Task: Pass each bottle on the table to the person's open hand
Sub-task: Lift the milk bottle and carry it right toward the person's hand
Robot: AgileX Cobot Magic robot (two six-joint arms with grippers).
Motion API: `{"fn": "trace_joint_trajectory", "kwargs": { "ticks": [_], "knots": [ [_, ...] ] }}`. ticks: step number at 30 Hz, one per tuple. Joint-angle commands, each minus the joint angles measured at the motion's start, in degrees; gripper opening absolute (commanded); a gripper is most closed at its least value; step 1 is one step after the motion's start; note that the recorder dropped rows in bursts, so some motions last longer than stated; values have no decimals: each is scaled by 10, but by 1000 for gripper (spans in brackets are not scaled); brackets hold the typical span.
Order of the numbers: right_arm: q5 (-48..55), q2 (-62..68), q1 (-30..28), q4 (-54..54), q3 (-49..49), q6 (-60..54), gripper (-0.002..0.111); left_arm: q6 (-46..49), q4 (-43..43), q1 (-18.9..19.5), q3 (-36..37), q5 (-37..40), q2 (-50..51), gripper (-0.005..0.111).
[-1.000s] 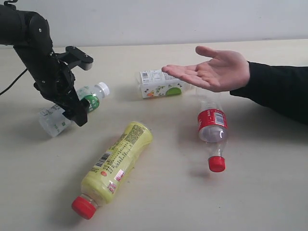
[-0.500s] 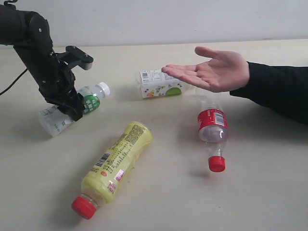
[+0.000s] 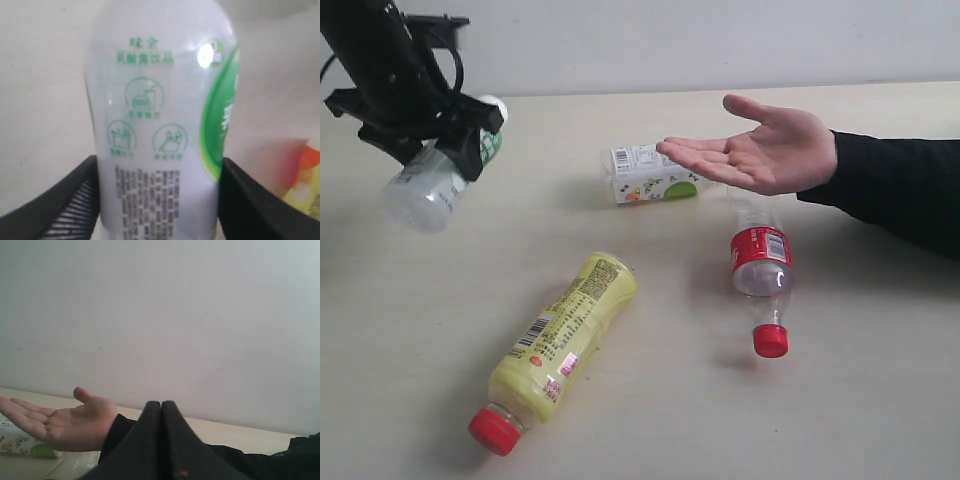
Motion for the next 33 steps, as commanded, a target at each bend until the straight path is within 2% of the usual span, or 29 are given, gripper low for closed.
{"fn": "trace_joint_trajectory", "kwargs": {
  "ticks": [1,6,15,21,26,33],
  "knots": [
    [-2,-3,0,0,3,-1,0,-79,-4,-35,-3,-23,-73,0],
    [-2,-3,0,0,3,-1,0,-148,-4,-88,-3,-86,-131,0],
    [-2,-3,0,0,3,-1,0,-223,-16,-215,-3,-118,-147,0],
    [-2,-3,0,0,3,-1,0,-363,6,-319,-3,-267,-111,0],
    [-2,-3,0,0,3,-1,0,-449,6,-341,-3,-388,-45,0],
    [-2,-3,0,0,3,-1,0,-479,1,-342,-3,-425,23,0]
  ]
}}
